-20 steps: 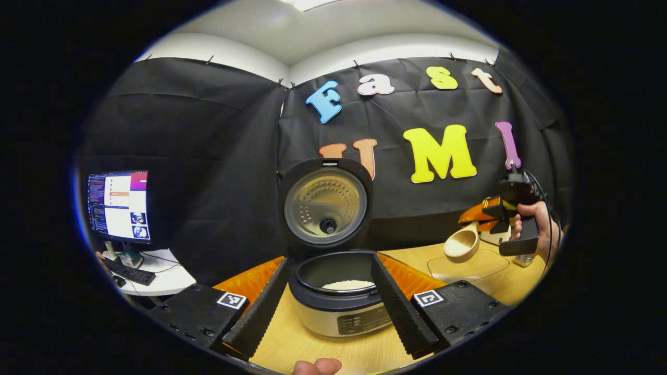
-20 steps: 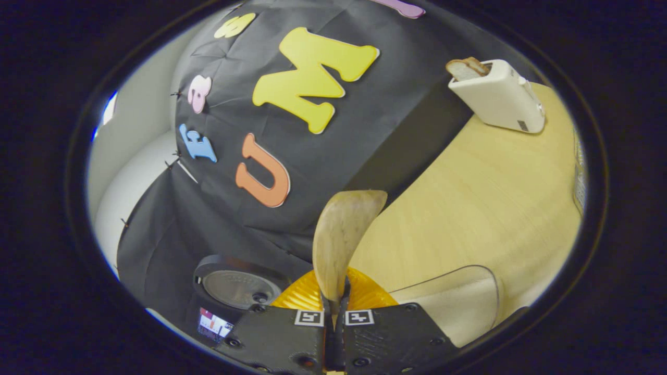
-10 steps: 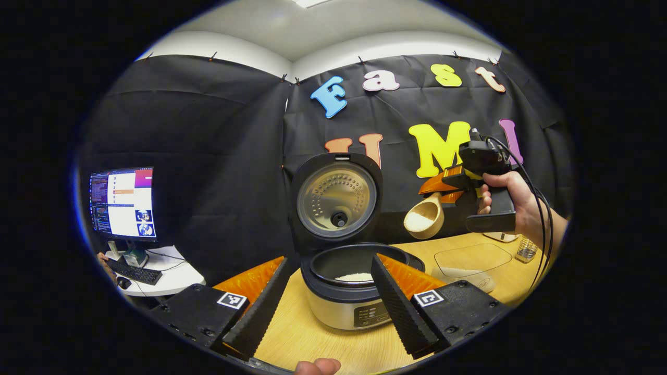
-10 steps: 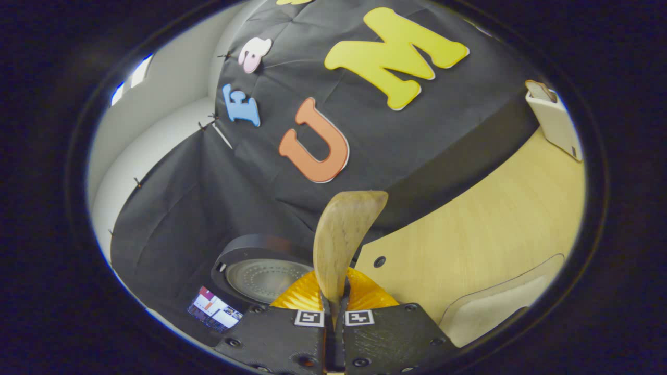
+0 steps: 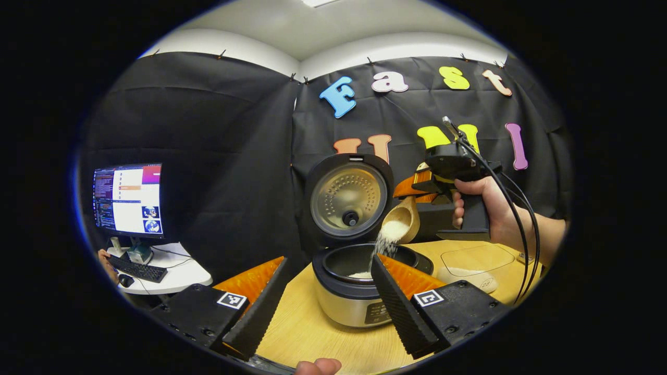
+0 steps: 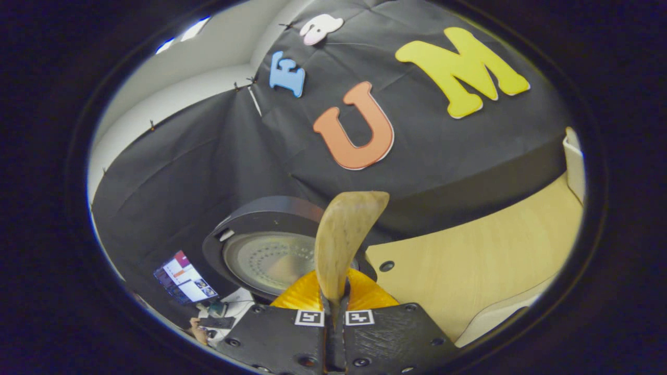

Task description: Close the left gripper, press the button to open the rice cooker; take a wooden spoon from the chopstick holder with the right hand, scoop a spoonful of rice and pour it into the rice cooker, then put the wooden spoon back into the chopstick holder.

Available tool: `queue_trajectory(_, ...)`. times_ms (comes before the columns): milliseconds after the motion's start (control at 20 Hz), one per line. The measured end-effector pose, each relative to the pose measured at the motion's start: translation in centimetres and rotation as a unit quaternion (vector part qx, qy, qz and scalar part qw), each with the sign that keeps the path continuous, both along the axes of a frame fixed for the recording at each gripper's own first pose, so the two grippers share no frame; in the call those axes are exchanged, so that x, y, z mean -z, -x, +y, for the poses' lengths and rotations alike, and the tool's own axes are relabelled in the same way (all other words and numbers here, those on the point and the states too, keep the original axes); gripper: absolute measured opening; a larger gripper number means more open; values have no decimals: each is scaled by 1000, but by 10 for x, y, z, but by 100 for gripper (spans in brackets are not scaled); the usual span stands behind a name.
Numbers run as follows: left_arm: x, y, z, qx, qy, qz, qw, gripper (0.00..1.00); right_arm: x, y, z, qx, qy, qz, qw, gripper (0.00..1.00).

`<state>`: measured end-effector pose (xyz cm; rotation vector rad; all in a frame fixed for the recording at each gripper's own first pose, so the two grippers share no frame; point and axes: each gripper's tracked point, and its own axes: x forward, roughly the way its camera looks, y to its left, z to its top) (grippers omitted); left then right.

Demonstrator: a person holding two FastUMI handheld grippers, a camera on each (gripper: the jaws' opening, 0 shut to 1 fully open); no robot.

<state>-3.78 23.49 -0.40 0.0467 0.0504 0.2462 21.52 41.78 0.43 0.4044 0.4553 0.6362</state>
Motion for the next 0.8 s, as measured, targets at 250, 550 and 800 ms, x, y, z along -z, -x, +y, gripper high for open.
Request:
queue_trajectory(250, -5, 5, 4, -5, 0, -6, 1000, 100, -9, 6, 15, -7, 47, -58, 997, 0)
queue_trajectory(550, -8, 10, 10, -10, -3, -9, 1000, 100, -16, 10, 25, -8, 96, -126, 987, 0)
queue_trajectory(800, -10, 13, 11, -12, 4, -14, 1000, 100, -31, 14, 29, 1, 151, -203, 967, 0)
